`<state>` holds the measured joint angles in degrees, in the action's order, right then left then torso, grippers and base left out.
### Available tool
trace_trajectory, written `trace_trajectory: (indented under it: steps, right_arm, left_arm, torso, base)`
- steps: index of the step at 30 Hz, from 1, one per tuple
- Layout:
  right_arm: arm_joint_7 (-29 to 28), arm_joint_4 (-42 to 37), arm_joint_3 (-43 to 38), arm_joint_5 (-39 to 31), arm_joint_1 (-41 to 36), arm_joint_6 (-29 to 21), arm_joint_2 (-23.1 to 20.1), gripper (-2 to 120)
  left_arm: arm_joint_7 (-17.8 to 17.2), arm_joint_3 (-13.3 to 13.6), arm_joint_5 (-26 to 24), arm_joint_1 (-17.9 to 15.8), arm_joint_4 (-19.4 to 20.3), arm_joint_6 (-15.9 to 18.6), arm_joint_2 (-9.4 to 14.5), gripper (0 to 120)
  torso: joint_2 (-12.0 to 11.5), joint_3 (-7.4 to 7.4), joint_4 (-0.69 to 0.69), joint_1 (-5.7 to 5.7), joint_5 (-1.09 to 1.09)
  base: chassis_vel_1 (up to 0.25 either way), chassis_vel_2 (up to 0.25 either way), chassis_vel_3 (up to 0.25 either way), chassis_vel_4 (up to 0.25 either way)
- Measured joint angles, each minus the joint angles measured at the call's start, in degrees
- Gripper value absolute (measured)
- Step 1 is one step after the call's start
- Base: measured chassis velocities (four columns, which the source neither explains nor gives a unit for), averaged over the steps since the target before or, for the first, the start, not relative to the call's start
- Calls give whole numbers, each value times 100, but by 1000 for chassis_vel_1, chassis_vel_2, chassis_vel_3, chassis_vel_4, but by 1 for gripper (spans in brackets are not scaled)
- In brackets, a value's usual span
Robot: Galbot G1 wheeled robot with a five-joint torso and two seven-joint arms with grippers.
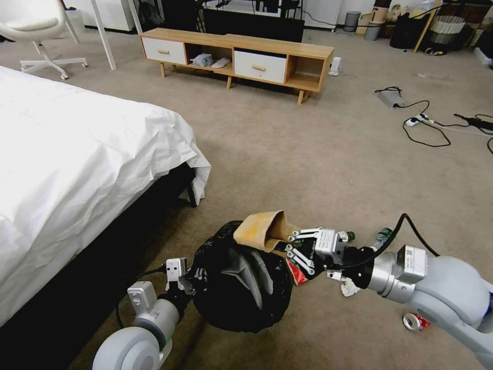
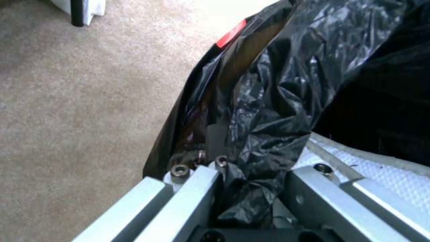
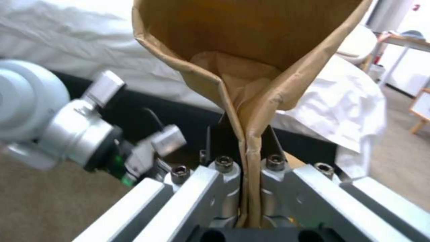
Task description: Pick up the trash bin and place the garbage on the floor into it.
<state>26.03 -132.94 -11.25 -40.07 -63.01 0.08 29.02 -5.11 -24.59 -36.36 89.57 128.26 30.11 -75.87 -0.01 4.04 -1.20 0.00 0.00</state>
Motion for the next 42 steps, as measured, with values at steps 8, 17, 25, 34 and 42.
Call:
trace_trajectory:
  steps: [8,17,25,34,42]
  right_arm:
    - [11,169,421,-9,307,-28,280,0]
    - [-224,429,869,12,646,-105,794,0]
    - [-207,518,1316,4,912,-258,1086,0]
    - [-73,550,1603,75,961,-361,1218,0]
    - [25,623,1569,138,843,-370,1187,0]
  left_arm:
    - [-2,27,5,-54,-33,11,-25,0]
    - [-38,60,-83,-255,-165,44,22,0]
    - [-123,-21,-233,-366,-196,77,53,0]
    - [-134,-100,-284,-403,-231,78,28,0]
    - [-392,-167,-641,-521,-243,134,7,0]
  torso:
    - [0,0,-2,0,0]
    - [0,0,0,0,-1]
    - [0,0,-2,0,0]
    - [0,0,-1,0,0]
    - [0,0,-1,0,0]
  base:
    - [0,0,0,0]
    - [0,0,0,0]
    - [0,0,0,0]
    - [0,0,0,0]
    - [0,0,0,0]
